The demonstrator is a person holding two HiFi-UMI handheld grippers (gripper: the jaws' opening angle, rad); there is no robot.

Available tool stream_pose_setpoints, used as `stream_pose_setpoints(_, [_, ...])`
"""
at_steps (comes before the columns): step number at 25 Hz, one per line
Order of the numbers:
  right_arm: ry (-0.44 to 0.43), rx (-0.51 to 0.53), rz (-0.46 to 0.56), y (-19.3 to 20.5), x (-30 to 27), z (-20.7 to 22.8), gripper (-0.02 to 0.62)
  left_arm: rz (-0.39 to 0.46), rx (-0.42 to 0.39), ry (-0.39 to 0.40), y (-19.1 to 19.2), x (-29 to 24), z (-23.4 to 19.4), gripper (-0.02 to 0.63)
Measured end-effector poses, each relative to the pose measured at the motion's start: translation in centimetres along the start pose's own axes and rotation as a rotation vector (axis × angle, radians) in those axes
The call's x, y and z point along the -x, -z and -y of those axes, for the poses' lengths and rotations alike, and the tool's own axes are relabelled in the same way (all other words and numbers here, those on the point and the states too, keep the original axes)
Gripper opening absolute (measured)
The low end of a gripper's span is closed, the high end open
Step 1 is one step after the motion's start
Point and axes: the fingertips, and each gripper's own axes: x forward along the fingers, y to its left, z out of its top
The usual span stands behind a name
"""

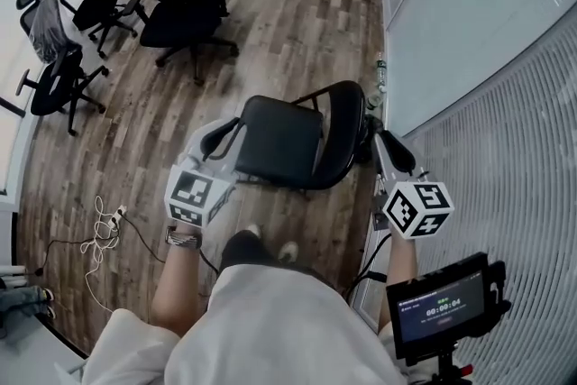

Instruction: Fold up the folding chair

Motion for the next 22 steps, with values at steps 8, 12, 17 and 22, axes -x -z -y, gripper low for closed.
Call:
stream_pose_setpoints(8, [0.023,-0.065,-0.089,2.9,-3.9,3.2,0.095,-0.087,0.06,-0.023,5.3,-2.6,-4.1,0.048])
stream_pose_setpoints(12, [0.058,-0.089,-0.14,4.9,-7.2,5.2,0.107,-0.133,0.081,-0.016,8.7,-6.3,-6.1,0.063])
stream_pose_setpoints(17, [0.123,-0.135,-0.233,7.6,-10.7,7.2,0.117,-0.207,0.083,0.011,12.5,-9.2,-8.6,0.069])
stream_pose_setpoints(22, [0.177,-0.17,-0.33,10.9,-12.5,9.9,0.127,-0.275,0.125,0.055,17.0,-11.4,-10.0,0.083])
